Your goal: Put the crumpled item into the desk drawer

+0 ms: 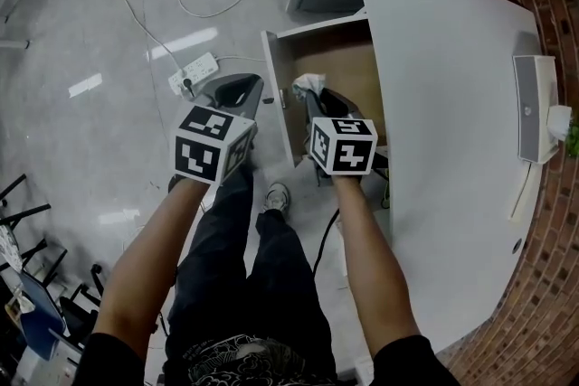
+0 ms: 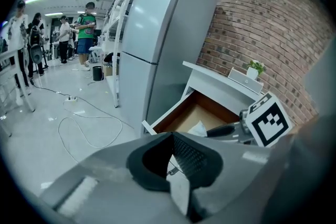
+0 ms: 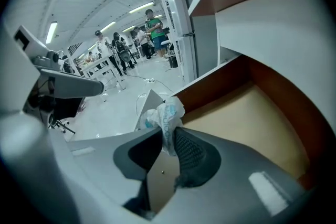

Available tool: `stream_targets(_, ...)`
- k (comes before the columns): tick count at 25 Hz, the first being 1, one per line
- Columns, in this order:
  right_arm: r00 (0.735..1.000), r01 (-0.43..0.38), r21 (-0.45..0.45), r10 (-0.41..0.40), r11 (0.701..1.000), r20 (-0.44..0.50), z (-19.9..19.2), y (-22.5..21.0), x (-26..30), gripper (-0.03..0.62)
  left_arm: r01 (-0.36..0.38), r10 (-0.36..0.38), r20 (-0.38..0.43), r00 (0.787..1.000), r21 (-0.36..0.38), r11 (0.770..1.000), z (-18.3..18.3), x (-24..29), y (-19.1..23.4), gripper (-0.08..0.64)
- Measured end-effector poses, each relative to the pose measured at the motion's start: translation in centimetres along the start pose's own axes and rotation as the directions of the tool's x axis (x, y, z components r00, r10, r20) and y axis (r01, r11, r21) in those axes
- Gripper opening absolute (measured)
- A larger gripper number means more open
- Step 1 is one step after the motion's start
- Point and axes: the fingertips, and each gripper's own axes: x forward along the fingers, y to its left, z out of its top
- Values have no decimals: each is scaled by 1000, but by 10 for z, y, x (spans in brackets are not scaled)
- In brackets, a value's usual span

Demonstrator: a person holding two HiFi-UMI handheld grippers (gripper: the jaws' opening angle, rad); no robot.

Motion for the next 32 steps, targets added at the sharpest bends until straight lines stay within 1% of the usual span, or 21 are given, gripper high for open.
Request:
stream_targets(6,999,25,34,-24,999,-29,-12,-9,21,78,22,-22,-31,999,-5,1000,-10,13,6,-2)
stream_targets(10,999,36,57,-34,998,-40,-15,-12,31,80,33,-33,-36,999,0,999,-11,19,12,-2)
stream_targets(15,998,53,94,-50,994,-41,-16,-19,36,81,48,-48,-64,997,0,999,-17,26,15,-2)
stream_targets(18,997,72,105,-67,992,-44,-18,-22,38,83,62,-62,-70,996,1,998,-16,29,15,-2)
stream_targets(22,997,75,110,-70,991,-45,-20,-22,41,84,74,-73,-71,995,10,997,-16,34,16,-2)
stream_targets(27,996,79,108,-74,991,-47,-22,-22,39,106,81,-80,-82,993,7,997,-19,34,14,-2)
stream_targets(31,996,75,99,-70,992,-47,-18,-21,34,142,79,-78,-72,994,10,997,-15,32,12,-2)
stream_targets(32,996,73,98,-68,993,-49,-18,-20,32,143,79,-78,-72,994,9,997,-14,30,11,-2)
